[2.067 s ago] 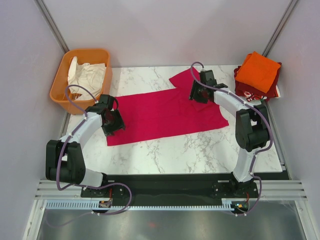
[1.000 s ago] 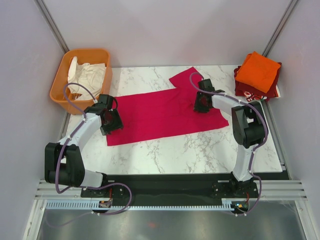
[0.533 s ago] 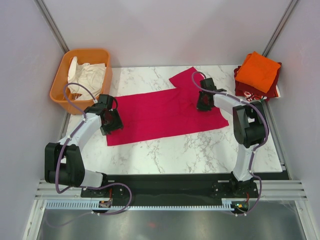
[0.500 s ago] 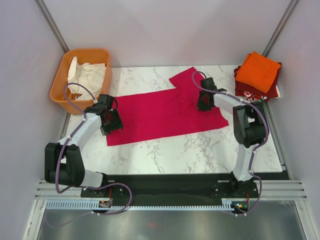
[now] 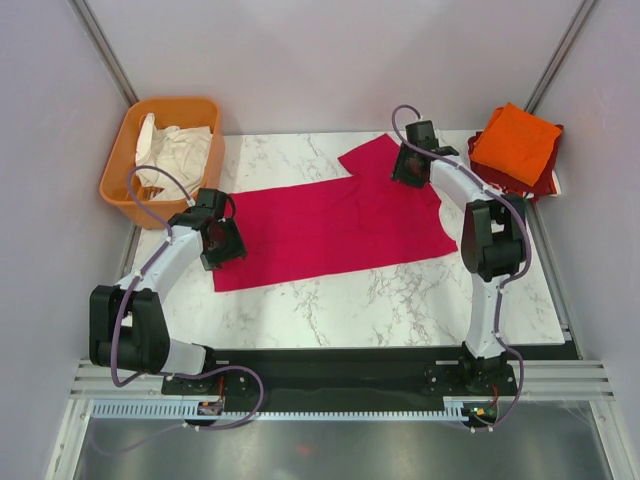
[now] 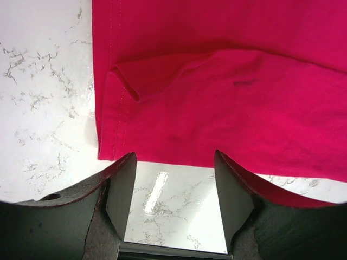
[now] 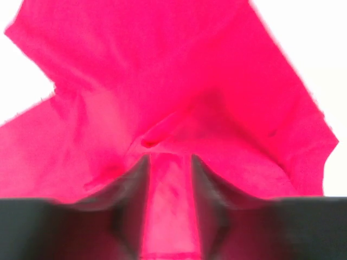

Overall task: Fold and stack the t-shirts
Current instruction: Fold the tshirt

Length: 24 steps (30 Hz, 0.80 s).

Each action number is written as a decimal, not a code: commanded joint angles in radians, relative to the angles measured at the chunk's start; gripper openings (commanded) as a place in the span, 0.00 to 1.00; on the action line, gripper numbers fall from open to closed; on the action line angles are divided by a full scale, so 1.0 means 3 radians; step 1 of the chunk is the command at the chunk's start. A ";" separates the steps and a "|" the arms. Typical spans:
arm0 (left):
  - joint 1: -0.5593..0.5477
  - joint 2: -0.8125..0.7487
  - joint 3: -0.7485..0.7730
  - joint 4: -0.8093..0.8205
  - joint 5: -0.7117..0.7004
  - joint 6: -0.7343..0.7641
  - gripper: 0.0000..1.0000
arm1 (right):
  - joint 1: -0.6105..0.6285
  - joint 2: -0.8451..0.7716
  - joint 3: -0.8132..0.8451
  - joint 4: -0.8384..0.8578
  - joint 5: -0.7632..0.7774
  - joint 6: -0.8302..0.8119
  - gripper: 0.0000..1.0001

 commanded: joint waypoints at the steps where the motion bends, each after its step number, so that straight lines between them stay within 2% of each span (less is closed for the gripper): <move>1: -0.0007 0.0000 0.0084 -0.0008 -0.0069 0.0098 0.66 | -0.0066 0.0221 0.0430 -0.0269 0.0267 -0.0015 0.59; 3: -0.0007 -0.0020 0.0089 -0.0019 -0.0140 0.0098 0.66 | -0.0081 0.0278 0.0624 -0.0392 0.0385 -0.0030 0.73; 4: -0.0007 -0.0056 0.0099 -0.0034 -0.0206 0.0077 0.66 | -0.0086 0.0268 0.0660 -0.0418 0.0432 -0.0060 0.75; 8: -0.0007 -0.0434 0.0104 -0.0065 -0.0651 -0.0045 0.67 | -0.0132 0.0007 0.0605 -0.0464 0.0606 -0.0168 0.76; 11: -0.0068 -0.0644 0.0079 -0.0060 -0.0820 -0.0117 0.65 | -0.0137 -0.0294 0.0345 -0.0459 0.0677 -0.0209 0.76; 13: -0.0139 -0.0665 0.0053 -0.0044 -0.0841 -0.0132 0.60 | -0.0143 -0.0590 -0.0028 -0.0352 0.0612 -0.0204 0.77; 18: -0.0447 -0.0166 0.0099 -0.0054 -0.0678 -0.0188 0.46 | -0.0138 -0.1188 -0.0968 0.0011 0.0269 -0.0066 0.76; 20: -0.0447 -0.0016 0.0114 -0.0049 -0.0616 -0.0275 0.43 | -0.0143 -0.1322 -0.1138 0.0062 0.0111 -0.0040 0.76; 21: -0.0447 0.0126 0.0145 -0.0049 -0.0611 -0.0296 0.39 | -0.0138 -0.1358 -0.1281 0.0108 0.0064 -0.0035 0.75; 24: -0.0447 0.0423 0.0252 -0.0039 -0.0652 -0.0352 0.38 | -0.0143 -0.1471 -0.1461 0.0134 0.0023 -0.0025 0.75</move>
